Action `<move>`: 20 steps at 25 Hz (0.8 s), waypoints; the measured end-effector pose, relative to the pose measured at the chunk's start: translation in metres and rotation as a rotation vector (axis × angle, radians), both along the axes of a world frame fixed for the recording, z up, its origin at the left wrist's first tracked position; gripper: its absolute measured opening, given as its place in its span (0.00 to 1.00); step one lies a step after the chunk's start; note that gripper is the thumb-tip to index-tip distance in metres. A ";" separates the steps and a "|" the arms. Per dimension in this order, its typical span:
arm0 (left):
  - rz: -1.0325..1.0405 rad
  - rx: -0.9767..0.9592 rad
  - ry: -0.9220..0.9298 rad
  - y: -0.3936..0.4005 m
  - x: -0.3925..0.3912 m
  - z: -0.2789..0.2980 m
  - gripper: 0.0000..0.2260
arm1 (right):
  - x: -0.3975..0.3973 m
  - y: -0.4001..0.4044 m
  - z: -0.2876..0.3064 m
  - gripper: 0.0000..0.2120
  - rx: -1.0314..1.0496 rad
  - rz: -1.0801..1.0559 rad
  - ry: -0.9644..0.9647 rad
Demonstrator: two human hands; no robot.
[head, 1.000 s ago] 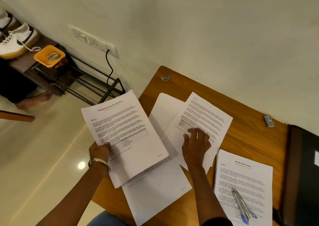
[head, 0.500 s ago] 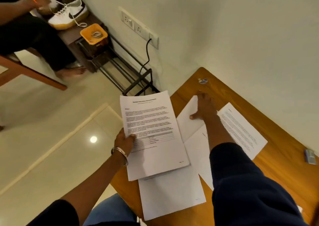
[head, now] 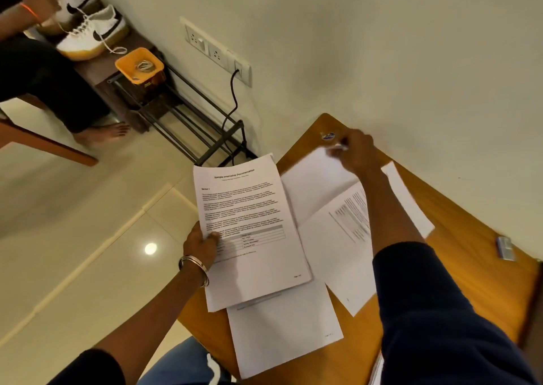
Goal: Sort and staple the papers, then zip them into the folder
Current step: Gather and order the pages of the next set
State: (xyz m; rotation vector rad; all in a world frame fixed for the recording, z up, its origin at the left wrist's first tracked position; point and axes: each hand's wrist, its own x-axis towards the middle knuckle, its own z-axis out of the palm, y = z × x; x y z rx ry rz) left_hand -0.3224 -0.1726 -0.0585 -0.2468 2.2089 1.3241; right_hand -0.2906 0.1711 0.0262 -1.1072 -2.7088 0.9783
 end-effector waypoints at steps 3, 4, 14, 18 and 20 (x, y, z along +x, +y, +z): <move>-0.024 -0.029 0.019 0.001 0.001 -0.003 0.16 | 0.018 -0.013 0.037 0.07 0.283 -0.174 0.526; -0.035 -0.054 0.028 0.001 0.001 -0.002 0.16 | 0.030 -0.031 0.053 0.09 0.284 -0.161 0.656; -0.114 -0.068 0.055 0.007 0.005 0.013 0.22 | 0.189 -0.181 -0.097 0.26 0.023 0.117 0.418; -0.130 -0.071 0.054 0.006 0.007 0.012 0.22 | 0.211 -0.179 -0.105 0.20 -0.138 0.093 0.271; -0.132 -0.086 0.105 0.005 0.011 0.012 0.20 | 0.209 -0.169 -0.086 0.19 -0.304 -0.033 0.293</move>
